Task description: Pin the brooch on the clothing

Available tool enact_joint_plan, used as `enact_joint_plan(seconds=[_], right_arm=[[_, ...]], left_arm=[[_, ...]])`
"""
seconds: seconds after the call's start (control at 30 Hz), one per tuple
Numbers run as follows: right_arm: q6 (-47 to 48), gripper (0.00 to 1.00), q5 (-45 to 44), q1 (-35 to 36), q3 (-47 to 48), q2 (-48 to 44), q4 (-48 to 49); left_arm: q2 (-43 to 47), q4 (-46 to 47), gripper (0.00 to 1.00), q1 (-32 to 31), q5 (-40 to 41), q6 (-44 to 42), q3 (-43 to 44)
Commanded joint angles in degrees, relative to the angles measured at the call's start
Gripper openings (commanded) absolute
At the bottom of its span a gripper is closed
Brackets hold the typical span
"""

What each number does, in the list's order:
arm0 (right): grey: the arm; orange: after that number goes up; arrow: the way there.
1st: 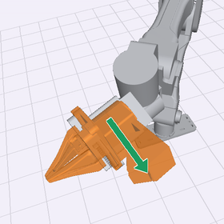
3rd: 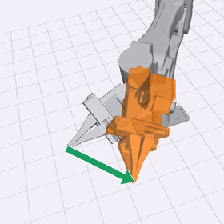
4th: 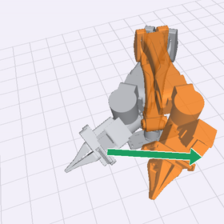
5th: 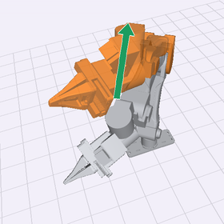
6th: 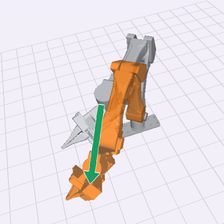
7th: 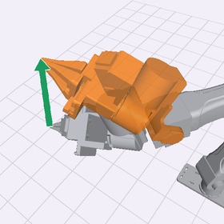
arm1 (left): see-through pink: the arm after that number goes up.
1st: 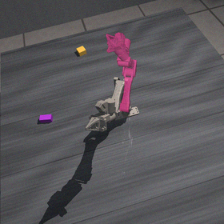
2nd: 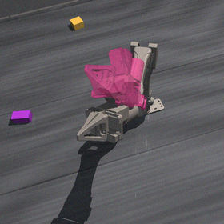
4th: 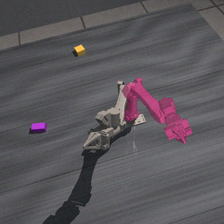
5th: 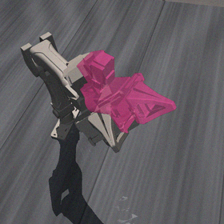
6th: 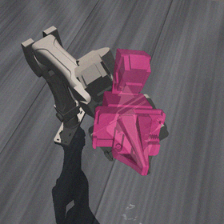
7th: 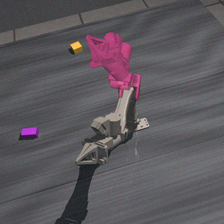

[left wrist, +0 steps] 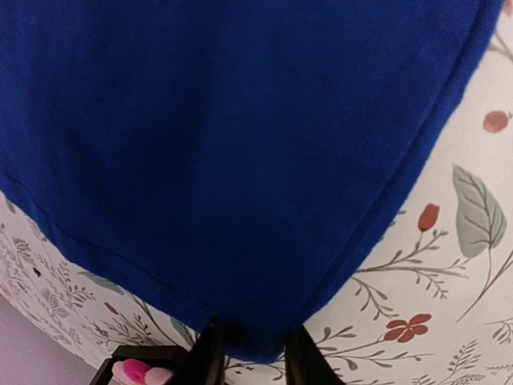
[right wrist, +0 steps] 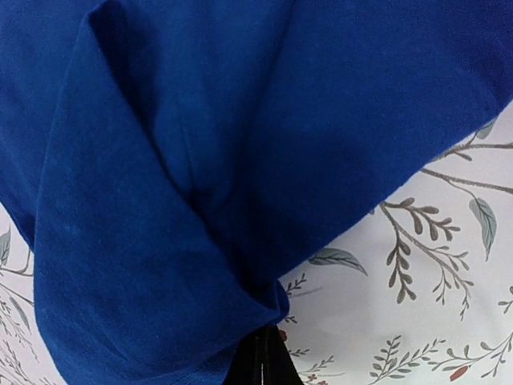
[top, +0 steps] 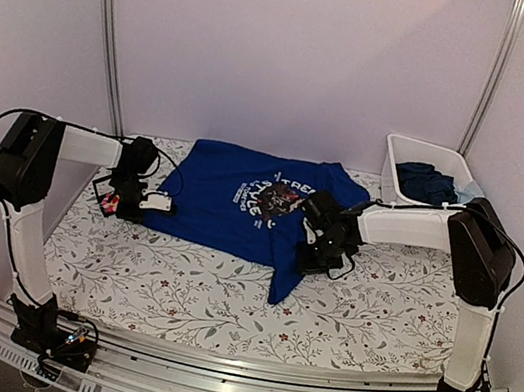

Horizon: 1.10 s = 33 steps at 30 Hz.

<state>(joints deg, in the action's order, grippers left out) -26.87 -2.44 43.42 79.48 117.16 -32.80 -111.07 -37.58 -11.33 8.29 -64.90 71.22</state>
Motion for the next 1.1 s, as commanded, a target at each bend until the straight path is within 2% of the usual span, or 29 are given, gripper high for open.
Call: enact_joint_plan(seconds=[0.0,0.03,0.27,0.43,0.57,0.7,0.83,1.0,1.03,1.07], right_arm=[[-0.78,0.00,1.20,-0.35,-4.84,-2.66,-0.81],[-1.35,0.00,0.86,-0.35,-5.89,-3.96,-1.54],[-10.94,0.00,1.73,1.20,-18.24,-13.63,-7.24],[-16.65,0.00,7.93,6.77,-21.94,-19.21,-10.09],[-21.46,0.00,18.98,8.43,-25.52,-20.27,-14.88],[-24.66,0.00,22.53,8.57,-27.63,-22.11,-22.29],[-25.01,0.22,15.72,8.19,-21.30,-24.53,-23.87],[-19.94,0.30,7.83,7.29,-14.36,-20.96,-20.05],[-18.12,0.41,6.09,7.29,-13.48,-20.01,-19.08],[-16.91,0.48,4.62,7.29,-12.62,-18.61,-18.27]], left_arm=[[-0.80,0.47,0.02,0.26,-2.15,0.72,-1.33],[-0.18,0.82,0.00,0.31,-2.42,1.17,-1.73],[6.74,6.79,0.00,0.20,-3.09,2.41,-8.96],[9.85,3.57,0.00,-0.53,-5.70,4.82,-11.55],[12.70,1.97,0.00,-0.97,-5.49,5.09,-15.42],[15.43,0.85,0.00,-1.01,-5.15,4.71,-18.96],[17.18,0.21,0.00,-1.19,-6.53,5.23,-20.36],[18.14,-0.57,0.00,-1.43,-7.39,6.63,-20.63],[18.56,-0.68,0.00,-1.49,-7.41,6.59,-20.86],[19.10,-0.64,0.00,-1.58,-7.35,6.50,-21.12]])
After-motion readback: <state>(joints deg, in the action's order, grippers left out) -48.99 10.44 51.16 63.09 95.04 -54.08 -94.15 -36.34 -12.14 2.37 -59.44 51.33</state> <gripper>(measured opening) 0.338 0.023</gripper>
